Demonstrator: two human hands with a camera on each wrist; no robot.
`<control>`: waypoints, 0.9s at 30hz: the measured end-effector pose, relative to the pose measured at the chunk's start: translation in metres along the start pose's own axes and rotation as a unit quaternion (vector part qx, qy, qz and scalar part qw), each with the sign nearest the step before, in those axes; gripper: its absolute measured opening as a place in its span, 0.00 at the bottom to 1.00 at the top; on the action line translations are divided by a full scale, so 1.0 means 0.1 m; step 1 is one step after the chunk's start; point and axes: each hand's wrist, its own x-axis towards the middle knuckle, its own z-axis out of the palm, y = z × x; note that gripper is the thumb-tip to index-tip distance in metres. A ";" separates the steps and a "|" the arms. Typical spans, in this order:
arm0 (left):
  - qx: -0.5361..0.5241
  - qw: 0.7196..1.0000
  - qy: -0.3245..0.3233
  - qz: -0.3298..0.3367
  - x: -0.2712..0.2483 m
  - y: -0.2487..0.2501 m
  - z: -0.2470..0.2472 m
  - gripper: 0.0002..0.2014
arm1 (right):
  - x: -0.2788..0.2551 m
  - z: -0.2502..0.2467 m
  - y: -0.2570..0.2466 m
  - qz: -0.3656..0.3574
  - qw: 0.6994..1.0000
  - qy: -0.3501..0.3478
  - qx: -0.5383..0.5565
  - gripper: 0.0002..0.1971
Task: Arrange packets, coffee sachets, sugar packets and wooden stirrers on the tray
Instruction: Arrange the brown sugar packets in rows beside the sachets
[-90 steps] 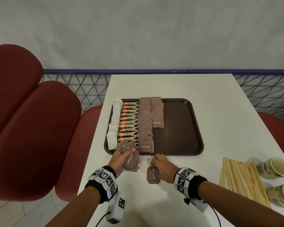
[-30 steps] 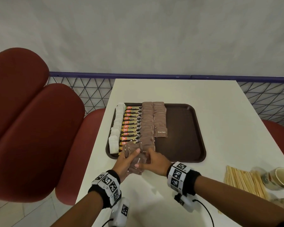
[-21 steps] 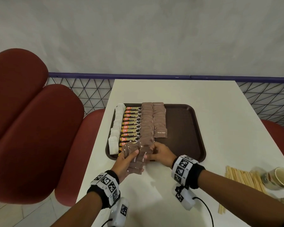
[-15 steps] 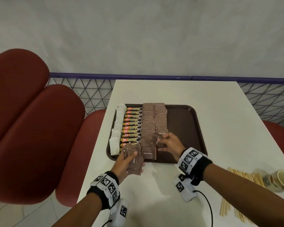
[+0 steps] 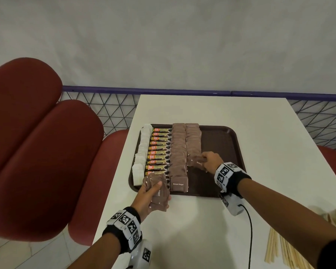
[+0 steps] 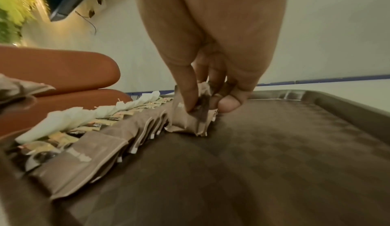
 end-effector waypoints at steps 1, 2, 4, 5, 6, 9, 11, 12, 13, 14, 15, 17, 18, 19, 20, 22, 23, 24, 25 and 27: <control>-0.001 1.000 0.001 -0.003 0.00 0.00 0.00 0.18 | 0.04 0.03 -0.02 -0.003 1.000 -0.005 -0.022 0.15; -0.002 1.000 0.001 -0.005 0.00 0.01 -0.01 0.18 | 0.07 0.06 -0.04 -0.003 0.999 -0.010 -0.047 0.15; -0.005 1.000 0.001 -0.009 0.00 0.01 -0.02 0.18 | 0.11 0.09 -0.08 -0.004 0.995 -0.023 -0.094 0.17; -0.007 1.000 0.001 -0.010 0.00 0.01 -0.02 0.18 | 0.13 0.11 -0.09 -0.009 0.993 -0.030 -0.112 0.17; -0.009 1.000 0.000 -0.011 0.00 0.01 -0.03 0.18 | 0.15 0.13 -0.10 -0.015 0.992 -0.033 -0.124 0.17; -0.018 1.000 -0.001 -0.012 0.00 0.01 -0.05 0.16 | 0.19 0.19 -0.10 -0.037 0.988 -0.023 -0.146 0.17; -0.021 1.000 -0.002 -0.016 0.01 0.01 -0.06 0.15 | 0.22 0.22 -0.09 -0.059 0.984 -0.010 -0.165 0.18; -0.023 1.000 -0.001 -0.018 0.01 0.01 -0.06 0.13 | 0.22 0.24 -0.09 -0.070 0.983 -0.003 -0.172 0.19; -0.026 0.999 -0.001 -0.020 0.00 0.01 -0.06 0.12 | 0.23 0.25 -0.09 -0.078 0.981 0.009 -0.176 0.20; -0.030 0.999 -0.002 -0.022 0.00 0.01 -0.06 0.12 | 0.23 0.27 -0.09 -0.083 0.979 0.025 -0.182 0.21; -0.032 0.999 -0.006 -0.024 0.00 0.01 -0.06 0.12 | 0.22 0.28 -0.08 -0.089 0.976 0.045 -0.195 0.21; -0.027 0.999 -0.014 -0.027 -0.01 0.02 -0.05 0.14 | 0.20 0.30 -0.07 -0.111 0.961 0.090 -0.238 0.22; -0.021 0.999 -0.016 -0.027 -0.01 0.03 -0.05 0.15 | 0.18 0.29 -0.07 -0.124 0.953 0.106 -0.255 0.22; -0.015 0.999 -0.016 -0.026 -0.01 0.04 -0.05 0.16 | 0.16 0.29 -0.07 -0.134 0.948 0.118 -0.263 0.23; -0.010 1.000 -0.014 -0.025 0.00 0.04 -0.06 0.16 | 0.14 0.28 -0.07 -0.140 0.946 0.128 -0.263 0.23; -0.002 1.000 -0.011 -0.018 0.00 0.04 -0.06 0.16 | 0.09 0.28 -0.09 -0.148 0.947 0.142 -0.249 0.21; 0.002 1.000 -0.011 -0.013 0.00 0.04 -0.06 0.16 | 0.05 0.28 -0.11 -0.155 0.948 0.144 -0.237 0.20; 0.007 1.000 -0.011 -0.008 0.00 0.04 -0.05 0.16 | 0.01 0.29 -0.13 -0.166 0.951 0.139 -0.219 0.20; 0.015 1.000 -0.010 -0.002 -0.01 0.04 -0.05 0.16 | -0.03 0.30 -0.15 -0.183 0.955 0.131 -0.194 0.21; 0.030 0.999 -0.007 0.010 -0.01 0.05 -0.04 0.17 | -0.14 0.31 -0.20 -0.226 0.960 0.103 -0.129 0.20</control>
